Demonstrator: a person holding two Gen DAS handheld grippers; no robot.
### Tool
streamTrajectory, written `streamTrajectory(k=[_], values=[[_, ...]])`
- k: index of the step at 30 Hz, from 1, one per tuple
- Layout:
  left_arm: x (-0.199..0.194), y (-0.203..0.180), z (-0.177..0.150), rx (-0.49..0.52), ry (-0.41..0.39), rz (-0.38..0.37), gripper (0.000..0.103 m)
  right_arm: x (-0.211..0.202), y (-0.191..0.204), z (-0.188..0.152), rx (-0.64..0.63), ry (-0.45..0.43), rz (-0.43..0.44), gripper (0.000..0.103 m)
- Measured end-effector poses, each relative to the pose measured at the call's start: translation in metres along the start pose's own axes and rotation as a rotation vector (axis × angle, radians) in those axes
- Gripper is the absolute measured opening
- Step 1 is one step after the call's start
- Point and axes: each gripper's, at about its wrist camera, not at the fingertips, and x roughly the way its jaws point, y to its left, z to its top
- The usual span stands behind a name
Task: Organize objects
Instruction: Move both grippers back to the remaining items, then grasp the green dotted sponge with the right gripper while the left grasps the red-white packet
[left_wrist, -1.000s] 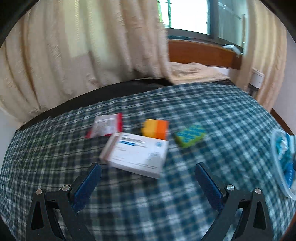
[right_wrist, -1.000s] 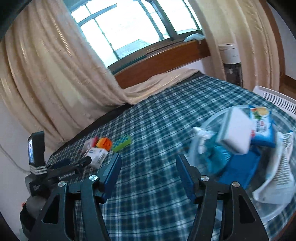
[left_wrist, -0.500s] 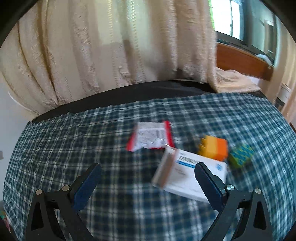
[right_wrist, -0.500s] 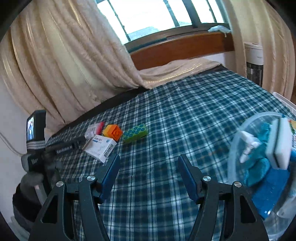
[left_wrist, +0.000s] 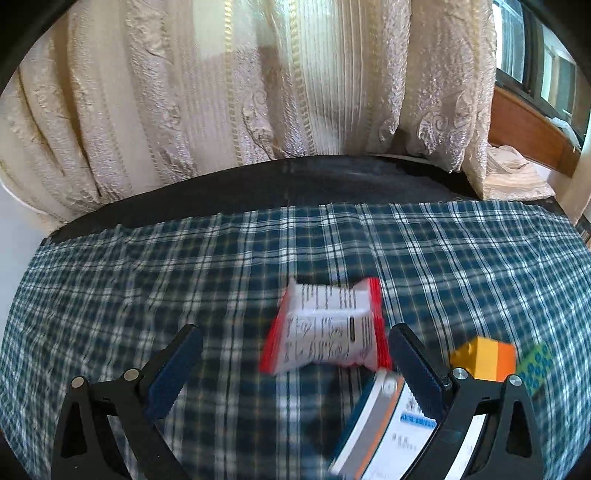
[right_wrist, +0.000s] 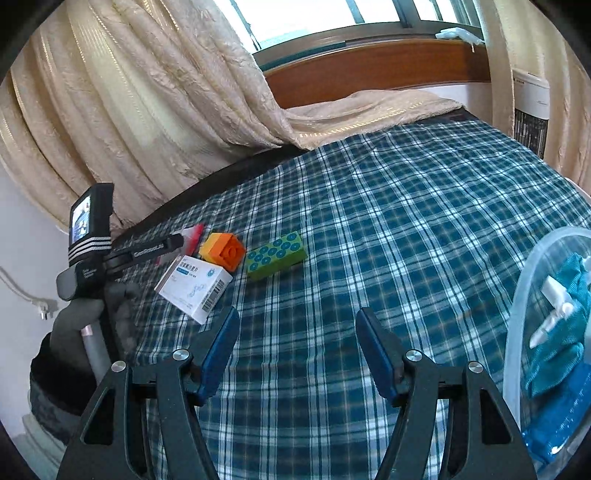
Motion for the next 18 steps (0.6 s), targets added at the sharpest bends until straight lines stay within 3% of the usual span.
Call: streamTrajectory(k=[9,18], values=[[0.031,-0.002,0.001,-0.013,0.049,-0.027,0.102,0.023,0.014,0.014,-0.029,0.022,-0.016,0.068],[0.026,0.004,0.001,-0.016,0.038,-0.083,0.067,0.061,0.025,0.029,-0.074,0.059,-0.069,0.068]])
